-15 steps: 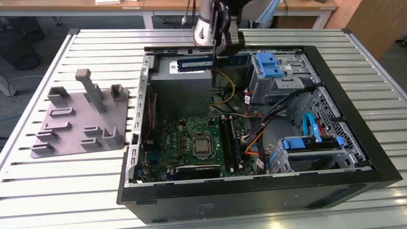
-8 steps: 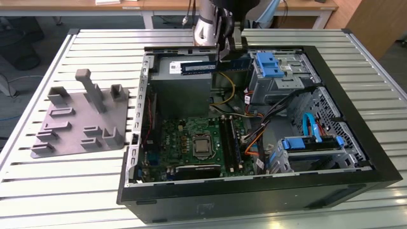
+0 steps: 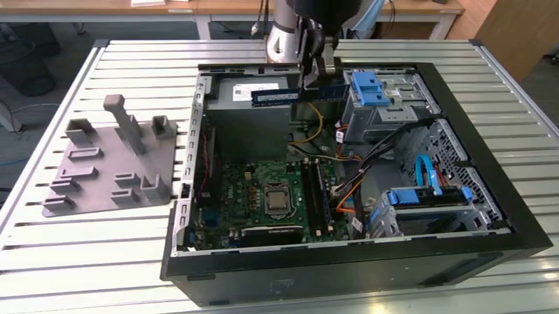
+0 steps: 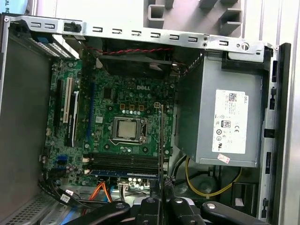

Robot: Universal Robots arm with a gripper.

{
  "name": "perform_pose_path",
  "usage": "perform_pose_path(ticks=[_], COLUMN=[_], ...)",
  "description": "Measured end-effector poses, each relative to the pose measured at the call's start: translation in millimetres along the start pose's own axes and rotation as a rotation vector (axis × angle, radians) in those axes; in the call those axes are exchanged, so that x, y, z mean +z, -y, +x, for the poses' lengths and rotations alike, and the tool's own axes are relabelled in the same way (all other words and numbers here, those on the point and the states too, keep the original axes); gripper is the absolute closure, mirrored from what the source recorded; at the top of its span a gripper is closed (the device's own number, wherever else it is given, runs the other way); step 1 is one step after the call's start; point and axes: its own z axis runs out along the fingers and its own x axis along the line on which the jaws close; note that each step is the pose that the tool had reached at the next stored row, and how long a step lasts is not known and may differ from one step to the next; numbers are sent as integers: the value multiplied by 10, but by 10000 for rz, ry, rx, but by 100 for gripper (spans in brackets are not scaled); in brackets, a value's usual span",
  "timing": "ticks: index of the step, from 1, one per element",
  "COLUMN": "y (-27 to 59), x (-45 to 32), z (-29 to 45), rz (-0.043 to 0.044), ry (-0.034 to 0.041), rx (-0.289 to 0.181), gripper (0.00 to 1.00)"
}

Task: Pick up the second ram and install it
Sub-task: 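Pick up the second ram and move it above second insertion slot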

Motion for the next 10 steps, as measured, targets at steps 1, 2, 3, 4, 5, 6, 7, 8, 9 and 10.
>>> perform_pose_path(ticks=[1, 2, 3, 4, 5, 6, 7, 8, 9, 10], y=[6, 12, 19, 25, 31, 37, 41, 46, 49, 52], x=[8, 14, 22, 30, 38, 45, 53, 60, 67, 75], z=[2, 3, 5, 6, 8, 10, 11, 13, 15, 16], rz=[0, -1, -1, -1, -1, -1, -2, -2, -1, -1], ry=[0, -1, -1, 0, 1, 1, 0, 0, 1, 1], rx=[1, 1, 1, 0, 0, 0, 0, 0, 0, 0], gripper=[86, 86, 86, 86, 86, 86, 86, 86, 86, 86])
